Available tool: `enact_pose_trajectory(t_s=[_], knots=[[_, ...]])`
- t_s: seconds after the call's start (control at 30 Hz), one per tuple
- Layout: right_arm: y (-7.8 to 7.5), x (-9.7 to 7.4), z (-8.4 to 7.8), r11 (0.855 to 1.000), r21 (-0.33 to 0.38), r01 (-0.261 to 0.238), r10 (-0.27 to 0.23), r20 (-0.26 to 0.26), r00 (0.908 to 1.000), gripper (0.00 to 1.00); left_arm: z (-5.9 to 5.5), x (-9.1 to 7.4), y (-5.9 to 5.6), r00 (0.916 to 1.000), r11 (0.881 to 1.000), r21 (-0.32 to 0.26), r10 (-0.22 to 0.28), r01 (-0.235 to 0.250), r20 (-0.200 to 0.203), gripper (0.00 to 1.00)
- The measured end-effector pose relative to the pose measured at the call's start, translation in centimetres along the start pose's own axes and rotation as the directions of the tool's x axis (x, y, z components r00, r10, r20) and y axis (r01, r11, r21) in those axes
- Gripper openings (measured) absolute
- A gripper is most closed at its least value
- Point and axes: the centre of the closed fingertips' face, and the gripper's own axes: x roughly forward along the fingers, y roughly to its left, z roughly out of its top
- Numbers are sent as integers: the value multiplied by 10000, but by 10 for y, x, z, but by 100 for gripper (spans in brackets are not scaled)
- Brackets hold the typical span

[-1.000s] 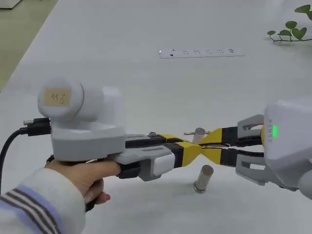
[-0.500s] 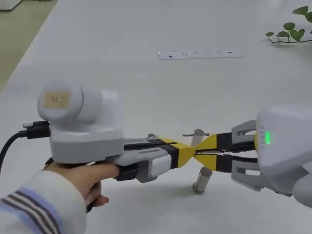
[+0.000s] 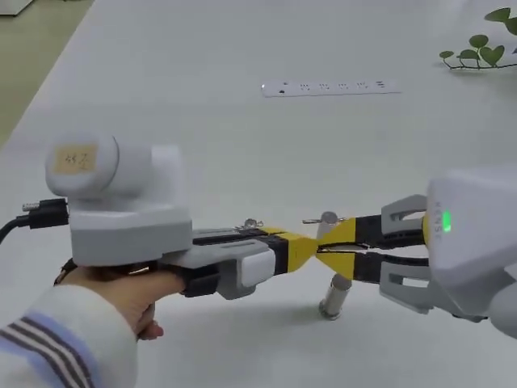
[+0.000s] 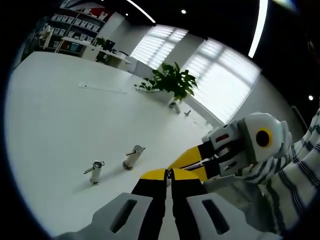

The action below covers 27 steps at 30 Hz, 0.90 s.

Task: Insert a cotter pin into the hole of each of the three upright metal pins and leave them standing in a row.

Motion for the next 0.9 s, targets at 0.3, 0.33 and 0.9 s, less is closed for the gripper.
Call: enact_pose_trajectory(t_s=[0.3,0.33,0.9], knots=[[1,1,1,9999,160,-58,55,155,9999,0,0,-4,-3,10000,9999,70,-95,95,-5,0],[1,1,1,9998,176,-64,62,141,9999,0,0,-4,-3,9999,9998,139,-104,104,-6,0],[3,-3,-5,9568,2816,-719,498,849,9951,7,2,-8,-16,9986,9794,1957,-455,499,-269,0]])
